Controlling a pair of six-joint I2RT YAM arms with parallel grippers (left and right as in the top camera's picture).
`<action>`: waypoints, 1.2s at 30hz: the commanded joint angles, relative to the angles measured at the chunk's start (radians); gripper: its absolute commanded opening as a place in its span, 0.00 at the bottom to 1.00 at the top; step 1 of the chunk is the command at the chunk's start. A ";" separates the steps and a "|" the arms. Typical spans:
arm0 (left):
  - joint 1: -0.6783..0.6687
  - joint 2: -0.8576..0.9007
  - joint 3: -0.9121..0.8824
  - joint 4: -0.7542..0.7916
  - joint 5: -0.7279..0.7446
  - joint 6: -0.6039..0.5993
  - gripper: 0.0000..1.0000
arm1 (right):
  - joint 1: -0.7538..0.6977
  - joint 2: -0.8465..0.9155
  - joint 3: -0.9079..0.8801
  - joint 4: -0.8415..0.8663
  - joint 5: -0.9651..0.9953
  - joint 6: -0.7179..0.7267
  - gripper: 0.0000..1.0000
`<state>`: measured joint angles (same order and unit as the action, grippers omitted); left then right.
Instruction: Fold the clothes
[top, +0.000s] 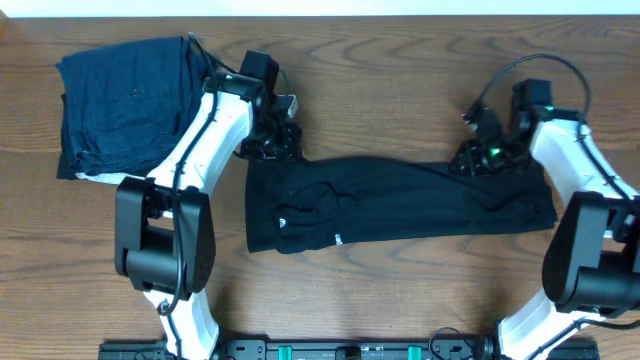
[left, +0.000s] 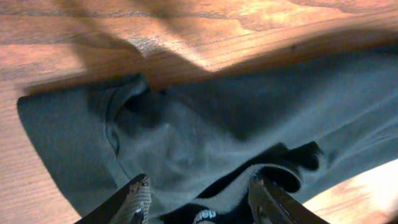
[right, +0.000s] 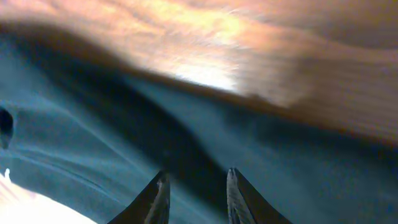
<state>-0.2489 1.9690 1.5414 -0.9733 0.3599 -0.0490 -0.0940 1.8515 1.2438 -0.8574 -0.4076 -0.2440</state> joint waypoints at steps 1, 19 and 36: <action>0.001 0.043 0.001 0.013 -0.003 -0.001 0.53 | 0.077 -0.017 -0.009 0.004 -0.017 -0.078 0.29; 0.002 0.086 0.000 0.053 -0.005 -0.002 0.53 | 0.563 -0.017 -0.009 0.045 0.079 -0.505 0.57; 0.001 0.091 -0.016 0.086 -0.005 -0.017 0.54 | 0.599 -0.017 -0.027 0.076 -0.018 -0.505 0.57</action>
<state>-0.2489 2.0426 1.5318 -0.8894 0.3595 -0.0559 0.5018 1.8515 1.2278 -0.7933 -0.3676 -0.7433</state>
